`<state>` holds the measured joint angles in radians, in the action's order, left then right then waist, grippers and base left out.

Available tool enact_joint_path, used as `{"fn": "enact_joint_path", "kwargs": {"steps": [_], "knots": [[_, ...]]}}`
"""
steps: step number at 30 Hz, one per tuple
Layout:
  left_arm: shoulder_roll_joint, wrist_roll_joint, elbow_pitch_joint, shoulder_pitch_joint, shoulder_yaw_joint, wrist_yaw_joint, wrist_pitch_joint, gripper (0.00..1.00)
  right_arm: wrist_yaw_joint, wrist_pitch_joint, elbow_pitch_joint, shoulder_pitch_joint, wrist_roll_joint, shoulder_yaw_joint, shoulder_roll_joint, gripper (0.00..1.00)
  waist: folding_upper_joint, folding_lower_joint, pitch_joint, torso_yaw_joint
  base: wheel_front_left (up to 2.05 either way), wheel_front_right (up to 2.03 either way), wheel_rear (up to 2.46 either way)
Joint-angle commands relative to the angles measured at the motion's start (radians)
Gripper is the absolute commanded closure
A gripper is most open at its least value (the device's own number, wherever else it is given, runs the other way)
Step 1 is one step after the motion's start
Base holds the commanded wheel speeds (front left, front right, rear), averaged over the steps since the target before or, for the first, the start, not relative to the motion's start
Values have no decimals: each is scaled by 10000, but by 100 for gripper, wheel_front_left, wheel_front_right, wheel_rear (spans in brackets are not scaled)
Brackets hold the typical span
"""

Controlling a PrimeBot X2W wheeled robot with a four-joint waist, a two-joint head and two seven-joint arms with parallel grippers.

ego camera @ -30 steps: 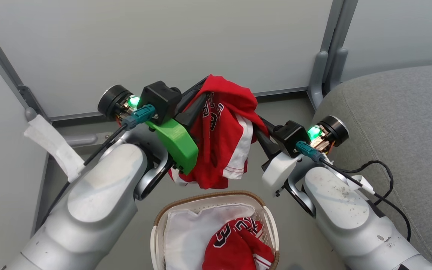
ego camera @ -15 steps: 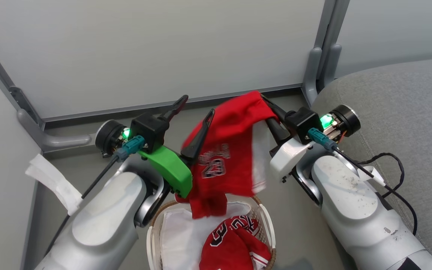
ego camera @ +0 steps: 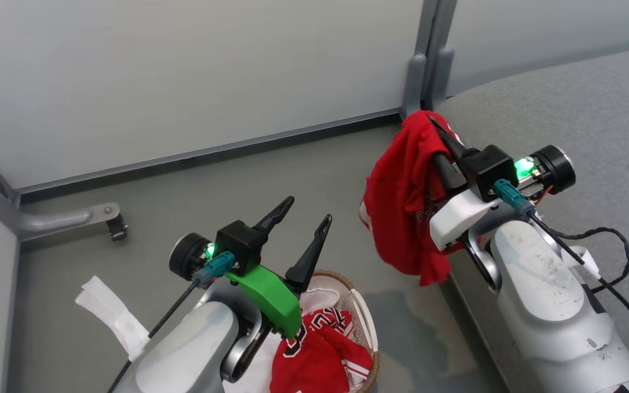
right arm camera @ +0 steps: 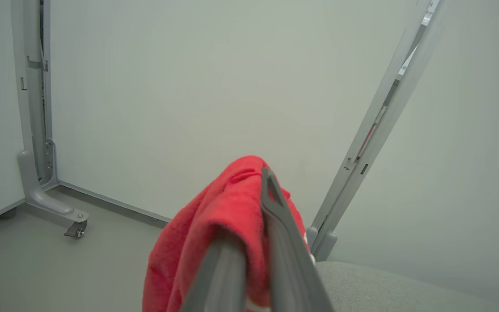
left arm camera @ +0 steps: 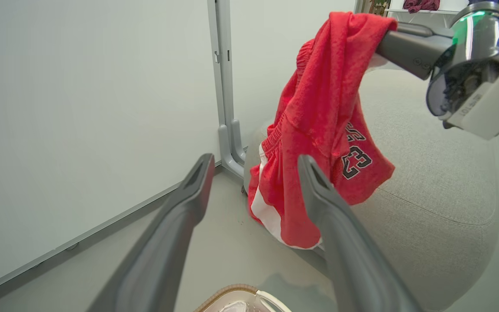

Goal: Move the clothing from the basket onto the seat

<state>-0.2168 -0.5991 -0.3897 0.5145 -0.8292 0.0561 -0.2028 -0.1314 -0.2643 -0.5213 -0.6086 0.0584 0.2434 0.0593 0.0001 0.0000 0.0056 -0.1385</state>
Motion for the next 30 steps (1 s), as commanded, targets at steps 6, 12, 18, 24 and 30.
{"fn": "enact_joint_path", "kwargs": {"steps": [6,12,18,24,30], "knots": [[316,159,-158,-175,-266,-14,-179,0,14,-3,565,516,148,-442,275,100,-1,0,702,-1370,0,0,0],[634,263,-375,13,-563,80,-248,0,14,-3,1005,912,131,-873,472,100,-1,0,992,-2049,0,0,0],[771,405,-524,204,-796,139,-268,0,14,-3,1356,1281,140,-1381,636,100,-1,0,1209,-2447,0,0,0],[773,530,-475,391,-939,131,-215,0,14,-3,1477,1402,80,-1888,687,100,-1,0,1554,-2519,0,0,0],[705,763,-227,668,-1100,124,-100,0,12,-5,1286,1064,30,-2357,711,100,-1,0,2132,-2273,0,0,0]]}}
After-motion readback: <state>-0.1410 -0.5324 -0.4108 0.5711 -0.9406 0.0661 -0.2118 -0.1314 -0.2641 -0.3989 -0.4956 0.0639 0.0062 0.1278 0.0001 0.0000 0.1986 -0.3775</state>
